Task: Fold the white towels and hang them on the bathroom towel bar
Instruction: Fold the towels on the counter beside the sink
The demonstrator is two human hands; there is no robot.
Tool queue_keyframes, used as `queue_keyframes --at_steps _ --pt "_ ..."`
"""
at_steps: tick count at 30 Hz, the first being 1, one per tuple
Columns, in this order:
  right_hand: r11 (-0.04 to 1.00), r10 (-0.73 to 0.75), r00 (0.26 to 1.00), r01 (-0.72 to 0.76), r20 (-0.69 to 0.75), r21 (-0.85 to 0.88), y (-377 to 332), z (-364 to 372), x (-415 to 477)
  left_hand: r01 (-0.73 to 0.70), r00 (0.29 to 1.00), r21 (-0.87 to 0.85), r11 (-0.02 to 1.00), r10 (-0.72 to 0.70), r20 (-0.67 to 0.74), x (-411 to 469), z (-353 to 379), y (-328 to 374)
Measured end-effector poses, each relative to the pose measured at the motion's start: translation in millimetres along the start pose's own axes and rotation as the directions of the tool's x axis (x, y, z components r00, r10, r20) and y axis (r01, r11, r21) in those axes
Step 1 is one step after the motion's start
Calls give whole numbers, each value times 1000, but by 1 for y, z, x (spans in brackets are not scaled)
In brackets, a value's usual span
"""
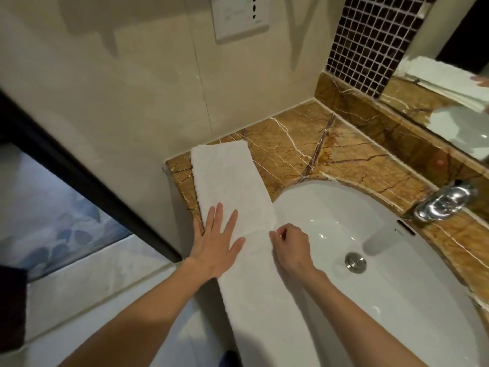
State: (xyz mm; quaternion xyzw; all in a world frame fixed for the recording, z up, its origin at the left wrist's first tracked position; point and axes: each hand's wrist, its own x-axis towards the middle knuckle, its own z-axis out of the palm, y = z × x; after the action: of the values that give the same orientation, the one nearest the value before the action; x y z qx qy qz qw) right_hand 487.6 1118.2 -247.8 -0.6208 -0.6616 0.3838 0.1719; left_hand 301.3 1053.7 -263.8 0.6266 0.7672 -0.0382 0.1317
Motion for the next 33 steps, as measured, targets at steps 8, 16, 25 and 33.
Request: queue_keyframes --at_steps 8,16,25,33 --pt "998 46 998 -43 -50 45 3 3 0 14 1000 -20 1000 -14 -6 -3 -2 0" --pt "932 169 953 -237 250 275 -34 -20 25 274 890 -891 362 -448 91 -33 -23 14" --pt "932 268 852 -348 449 103 -31 -39 12 418 838 -902 108 -428 337 -38 -41 9" --pt "948 191 917 -265 351 175 -29 -42 3 443 844 -894 -65 -306 440 -47 -48 15"
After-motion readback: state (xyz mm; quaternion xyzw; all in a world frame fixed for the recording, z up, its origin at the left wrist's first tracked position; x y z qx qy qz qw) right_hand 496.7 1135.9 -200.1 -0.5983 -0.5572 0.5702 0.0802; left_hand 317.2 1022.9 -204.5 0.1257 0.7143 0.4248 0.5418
